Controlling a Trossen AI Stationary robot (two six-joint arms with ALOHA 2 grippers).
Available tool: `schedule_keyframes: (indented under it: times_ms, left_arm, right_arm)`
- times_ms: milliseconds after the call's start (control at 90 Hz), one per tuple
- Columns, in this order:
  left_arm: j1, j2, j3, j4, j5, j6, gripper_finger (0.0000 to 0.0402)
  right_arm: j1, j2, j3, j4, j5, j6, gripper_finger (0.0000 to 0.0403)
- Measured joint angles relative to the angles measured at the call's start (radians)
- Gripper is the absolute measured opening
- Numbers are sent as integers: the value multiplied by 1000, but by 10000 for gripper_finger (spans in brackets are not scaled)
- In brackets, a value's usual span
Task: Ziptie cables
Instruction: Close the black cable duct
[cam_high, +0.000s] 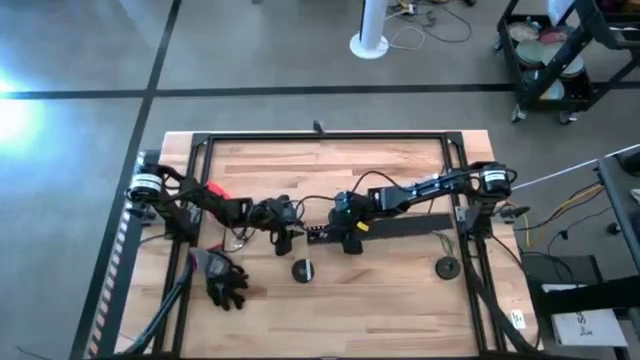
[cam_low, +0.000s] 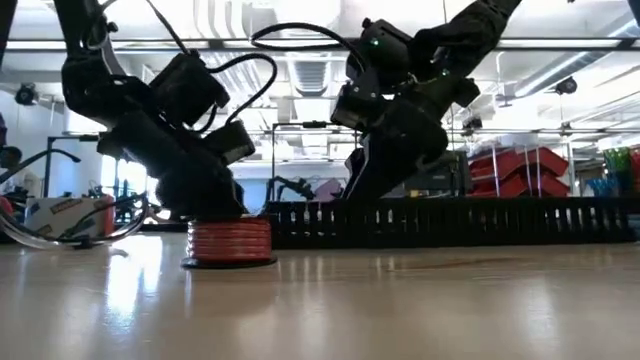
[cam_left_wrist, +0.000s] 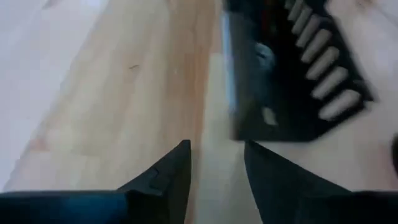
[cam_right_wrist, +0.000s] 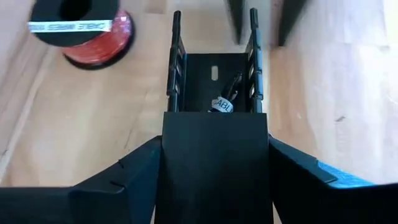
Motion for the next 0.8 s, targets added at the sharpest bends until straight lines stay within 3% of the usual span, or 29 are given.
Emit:
schedule_keyframes:
  times_ms: [522, 656, 800]
  left_arm:
    - [-1, 85, -2, 151, 34, -19, 150]
    - [-2, 66, -14, 137, 47, -55, 179]
    - [-2, 31, -31, 115, 62, -94, 236]
  right_arm:
    - [-2, 0, 0, 2, 7, 2, 223]
    - [-3, 0, 0, 3, 8, 0, 230]
    - [-5, 0, 0, 4, 9, 2, 224]
